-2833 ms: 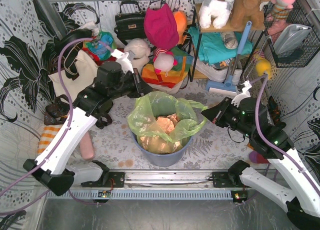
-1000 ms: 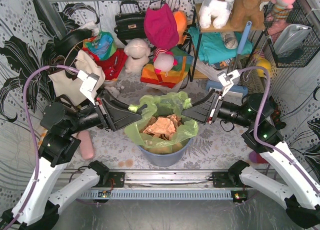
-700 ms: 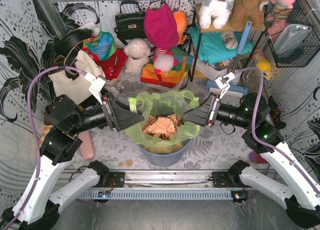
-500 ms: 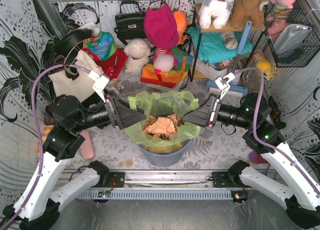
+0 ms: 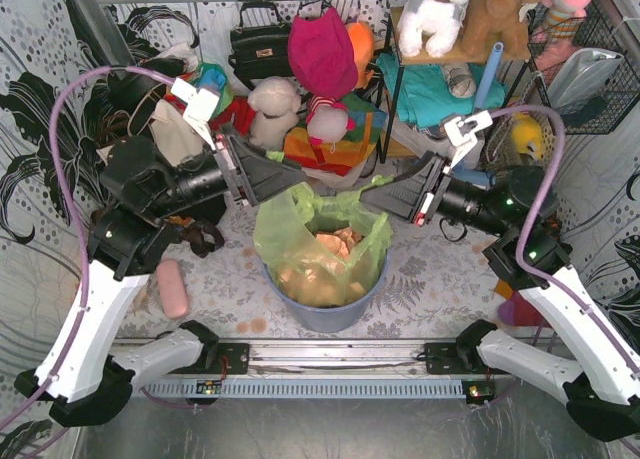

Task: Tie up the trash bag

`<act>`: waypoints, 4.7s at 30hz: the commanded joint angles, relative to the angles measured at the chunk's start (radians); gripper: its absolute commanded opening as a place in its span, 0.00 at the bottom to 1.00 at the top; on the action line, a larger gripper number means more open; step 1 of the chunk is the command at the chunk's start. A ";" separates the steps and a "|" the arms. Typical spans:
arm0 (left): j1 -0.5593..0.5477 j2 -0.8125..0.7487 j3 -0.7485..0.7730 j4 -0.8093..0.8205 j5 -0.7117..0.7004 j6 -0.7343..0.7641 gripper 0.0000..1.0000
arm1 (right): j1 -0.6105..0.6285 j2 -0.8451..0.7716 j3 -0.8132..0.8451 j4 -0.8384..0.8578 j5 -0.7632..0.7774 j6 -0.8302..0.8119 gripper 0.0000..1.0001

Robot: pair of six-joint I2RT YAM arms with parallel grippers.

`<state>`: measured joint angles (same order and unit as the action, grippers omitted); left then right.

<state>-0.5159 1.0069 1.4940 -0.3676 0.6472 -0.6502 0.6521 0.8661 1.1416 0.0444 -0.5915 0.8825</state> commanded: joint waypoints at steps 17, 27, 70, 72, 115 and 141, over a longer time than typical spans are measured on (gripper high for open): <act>0.005 0.034 0.315 -0.017 -0.140 0.109 0.46 | 0.003 0.006 0.371 -0.049 0.449 -0.217 0.18; 0.005 -0.139 0.117 0.031 -0.452 0.090 0.41 | 0.003 -0.199 0.069 0.067 0.591 -0.162 0.15; 0.004 0.010 -0.036 0.379 0.450 -0.207 0.66 | 0.004 -0.133 0.100 0.078 0.479 -0.126 0.27; 0.004 -0.003 -0.044 0.361 0.454 -0.193 0.67 | 0.003 -0.128 0.102 0.078 0.476 -0.126 0.27; -0.032 0.125 0.316 0.219 -0.156 -0.108 0.07 | 0.003 0.115 0.351 0.122 0.250 -0.077 0.00; -0.030 0.124 0.359 0.243 -0.178 -0.113 0.07 | 0.003 0.193 0.496 0.071 0.260 -0.096 0.00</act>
<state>-0.5453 1.1271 1.7420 -0.1894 0.4599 -0.7792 0.6521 1.0443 1.4975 0.0765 -0.2935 0.8143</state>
